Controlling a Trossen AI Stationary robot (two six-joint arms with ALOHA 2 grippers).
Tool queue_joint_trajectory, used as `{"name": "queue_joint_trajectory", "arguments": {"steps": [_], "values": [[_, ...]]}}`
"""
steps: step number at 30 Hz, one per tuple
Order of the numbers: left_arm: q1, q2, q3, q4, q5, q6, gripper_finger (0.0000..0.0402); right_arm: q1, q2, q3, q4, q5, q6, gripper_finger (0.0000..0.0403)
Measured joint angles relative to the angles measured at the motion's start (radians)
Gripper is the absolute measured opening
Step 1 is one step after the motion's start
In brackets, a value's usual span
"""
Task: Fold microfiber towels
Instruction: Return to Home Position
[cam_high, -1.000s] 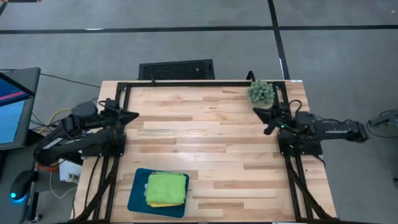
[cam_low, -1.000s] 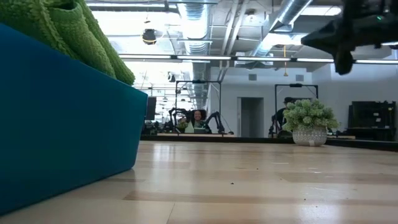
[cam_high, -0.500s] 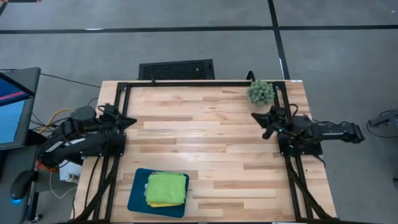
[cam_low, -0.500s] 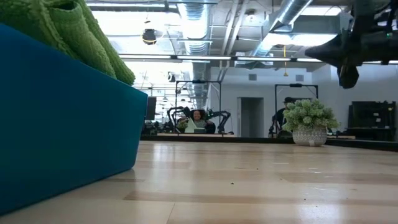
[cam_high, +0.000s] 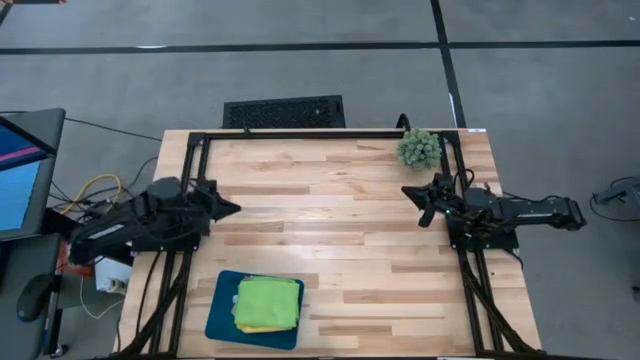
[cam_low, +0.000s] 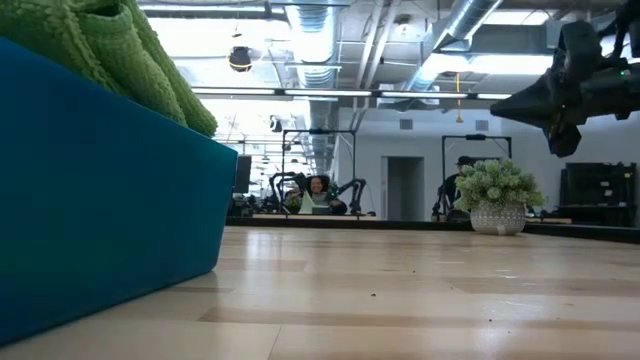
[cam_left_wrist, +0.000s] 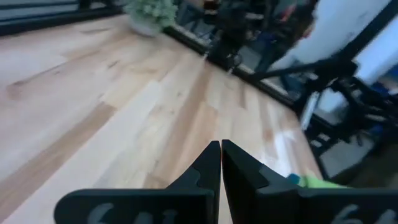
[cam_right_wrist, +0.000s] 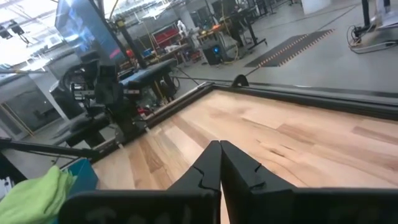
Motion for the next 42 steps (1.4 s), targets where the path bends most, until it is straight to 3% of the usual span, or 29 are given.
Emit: {"name": "queue_joint_trajectory", "arguments": {"steps": [5,9,12,42], "values": [[-0.106,0.001,-0.126,0.128,0.012,0.016,0.0006,0.0,0.0,0.0,-0.001,0.0,0.0,0.0031],[-0.192,0.016,-0.124,0.148,-0.12,0.005,0.0006,0.0,0.0,0.0,-0.002,0.0,0.0,0.0031],[-0.219,0.017,-0.124,0.134,-0.147,-0.027,0.0006,0.0,0.0,0.0,-0.002,-0.002,0.0,0.0029],[-0.227,0.017,-0.122,0.107,-0.151,-0.03,0.0006,0.0,-0.001,0.0,-0.004,-0.002,0.0,0.0033]]}}
